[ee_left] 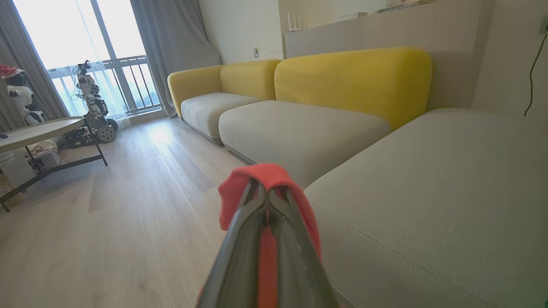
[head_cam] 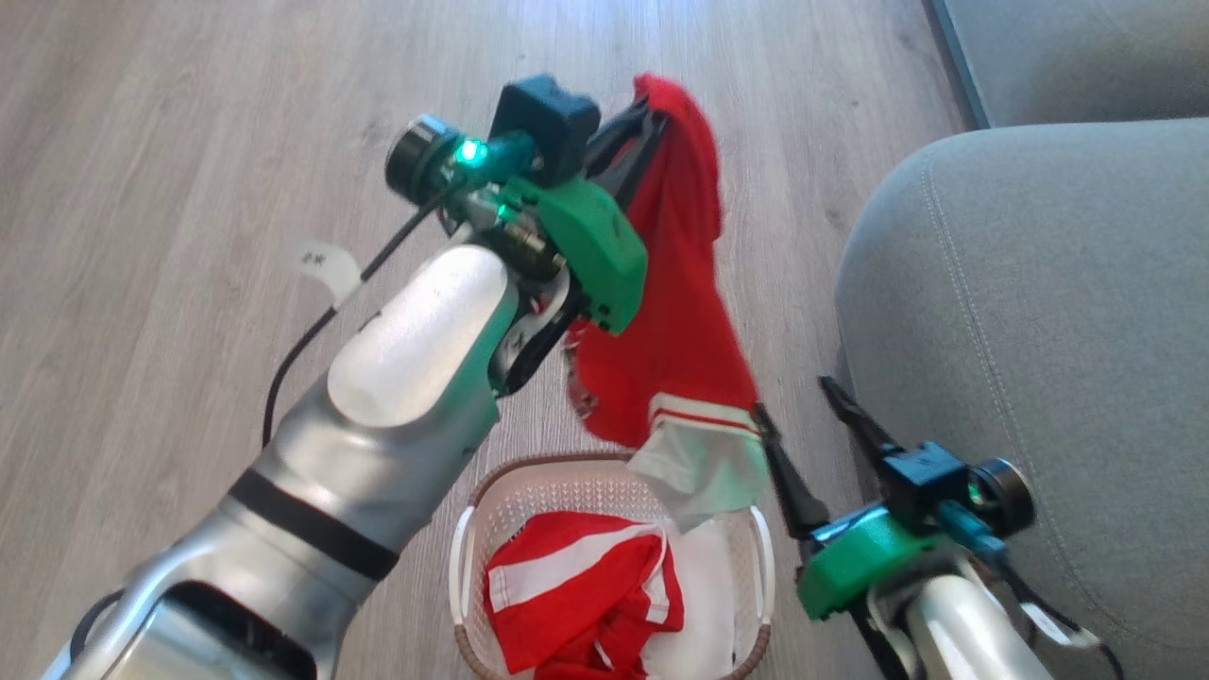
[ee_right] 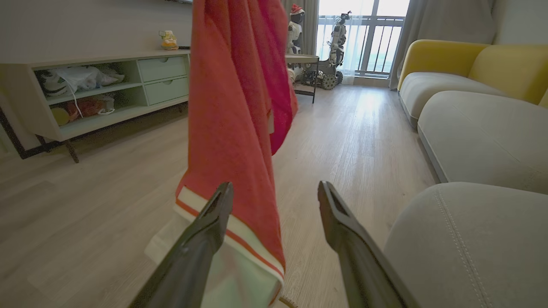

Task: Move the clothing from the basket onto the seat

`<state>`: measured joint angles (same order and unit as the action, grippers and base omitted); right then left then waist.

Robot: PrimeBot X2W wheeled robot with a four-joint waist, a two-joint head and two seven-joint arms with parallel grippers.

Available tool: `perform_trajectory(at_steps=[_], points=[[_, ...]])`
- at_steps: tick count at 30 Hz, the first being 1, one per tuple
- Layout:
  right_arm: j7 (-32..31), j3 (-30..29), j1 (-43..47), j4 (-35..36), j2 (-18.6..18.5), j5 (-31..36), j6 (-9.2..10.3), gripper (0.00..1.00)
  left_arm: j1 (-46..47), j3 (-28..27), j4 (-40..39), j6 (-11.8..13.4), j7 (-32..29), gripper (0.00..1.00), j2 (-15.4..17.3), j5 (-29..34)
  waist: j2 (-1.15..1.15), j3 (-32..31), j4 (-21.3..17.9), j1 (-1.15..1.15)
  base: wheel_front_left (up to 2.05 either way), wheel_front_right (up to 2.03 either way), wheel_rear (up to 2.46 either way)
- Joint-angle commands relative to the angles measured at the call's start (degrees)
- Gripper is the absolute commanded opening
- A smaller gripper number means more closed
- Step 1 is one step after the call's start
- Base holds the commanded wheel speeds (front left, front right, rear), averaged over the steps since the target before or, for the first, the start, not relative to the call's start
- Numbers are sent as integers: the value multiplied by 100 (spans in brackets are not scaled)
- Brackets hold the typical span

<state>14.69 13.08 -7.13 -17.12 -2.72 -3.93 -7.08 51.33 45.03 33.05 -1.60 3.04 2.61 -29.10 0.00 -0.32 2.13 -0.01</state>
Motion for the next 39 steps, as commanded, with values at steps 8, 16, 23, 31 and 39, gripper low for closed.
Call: perform_trajectory(at_steps=[8,16,23,31,39], points=[[30,638,-1192,-523,-51,158,-41,100,717,-68,-501,26,-152,0,36,-242,0,-141,104,1,0,0,0],[31,819,-1617,-1207,-79,103,-41,100,699,119,-719,107,-134,0,29,-401,0,-197,242,1,0,0,0],[31,932,-1849,-1699,-45,-39,-41,28,666,226,-881,213,-45,0,28,-512,0,-216,350,1,0,0,0],[31,1263,-2202,-1922,-20,-245,-41,0,595,222,-936,270,23,0,35,-596,0,-182,384,1,0,0,0],[31,1167,-2262,-1764,-17,-314,-41,0,425,131,-856,402,83,23,142,-689,0,-158,330,1,0,0,0]])
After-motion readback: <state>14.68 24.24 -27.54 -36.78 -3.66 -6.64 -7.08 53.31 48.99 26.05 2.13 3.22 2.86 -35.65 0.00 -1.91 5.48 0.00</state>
